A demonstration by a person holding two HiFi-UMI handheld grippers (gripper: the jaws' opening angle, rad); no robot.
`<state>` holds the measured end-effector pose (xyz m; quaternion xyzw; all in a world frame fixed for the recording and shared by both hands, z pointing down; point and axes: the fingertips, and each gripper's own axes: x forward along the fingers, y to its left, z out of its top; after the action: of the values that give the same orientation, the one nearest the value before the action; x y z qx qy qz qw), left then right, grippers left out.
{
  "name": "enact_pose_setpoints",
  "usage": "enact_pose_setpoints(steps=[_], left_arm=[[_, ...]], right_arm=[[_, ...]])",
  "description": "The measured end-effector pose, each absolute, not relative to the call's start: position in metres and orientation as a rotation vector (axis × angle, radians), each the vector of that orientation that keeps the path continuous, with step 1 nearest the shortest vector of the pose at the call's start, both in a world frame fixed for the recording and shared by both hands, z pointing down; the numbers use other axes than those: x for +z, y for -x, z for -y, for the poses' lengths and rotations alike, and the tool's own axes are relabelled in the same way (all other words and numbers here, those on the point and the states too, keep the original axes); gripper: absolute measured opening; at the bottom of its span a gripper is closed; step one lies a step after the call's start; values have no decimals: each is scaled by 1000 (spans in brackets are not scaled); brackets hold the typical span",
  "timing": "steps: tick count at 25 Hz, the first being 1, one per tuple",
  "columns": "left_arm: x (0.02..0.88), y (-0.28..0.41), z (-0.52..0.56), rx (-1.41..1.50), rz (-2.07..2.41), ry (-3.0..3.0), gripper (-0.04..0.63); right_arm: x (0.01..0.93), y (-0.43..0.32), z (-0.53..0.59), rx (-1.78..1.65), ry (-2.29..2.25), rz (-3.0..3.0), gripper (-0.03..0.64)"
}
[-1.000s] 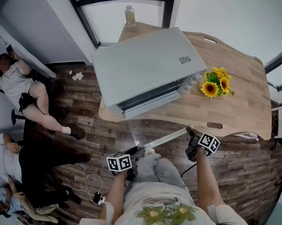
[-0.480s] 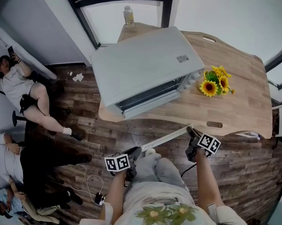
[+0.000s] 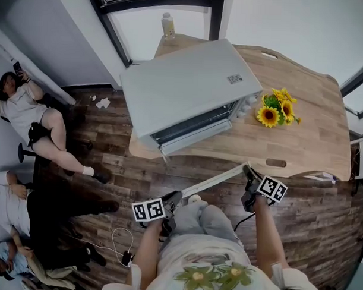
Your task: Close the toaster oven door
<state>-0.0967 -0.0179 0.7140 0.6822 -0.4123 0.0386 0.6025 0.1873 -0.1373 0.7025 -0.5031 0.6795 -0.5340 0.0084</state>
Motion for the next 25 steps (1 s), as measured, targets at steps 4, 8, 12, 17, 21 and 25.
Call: enact_pose_setpoints(steps=[4,8,12,17,21,25], left_arm=[[704,98,18,89,947,-1530,80],[692,99,20,67,941,-1498,80],[677,101,23,-3,905,-1483,83],[660,104,28,-64,876,-1480,87],[651,105,30,-76,874,-1481,92],[647,107,33,-94,877,-1479,94]], right_arm=[[690,-185,138,-1625,1556,-2162,112],[675,-183,140,-1531,1535,-2254,118],[658,-177,140,-1414,1462,-2405,153],[639,-169,134,-1305,1403,-2544,209],[636,-165,127,-1256,1412,-2667,209],[632,-163,130,-1189,1428,-2751,213]])
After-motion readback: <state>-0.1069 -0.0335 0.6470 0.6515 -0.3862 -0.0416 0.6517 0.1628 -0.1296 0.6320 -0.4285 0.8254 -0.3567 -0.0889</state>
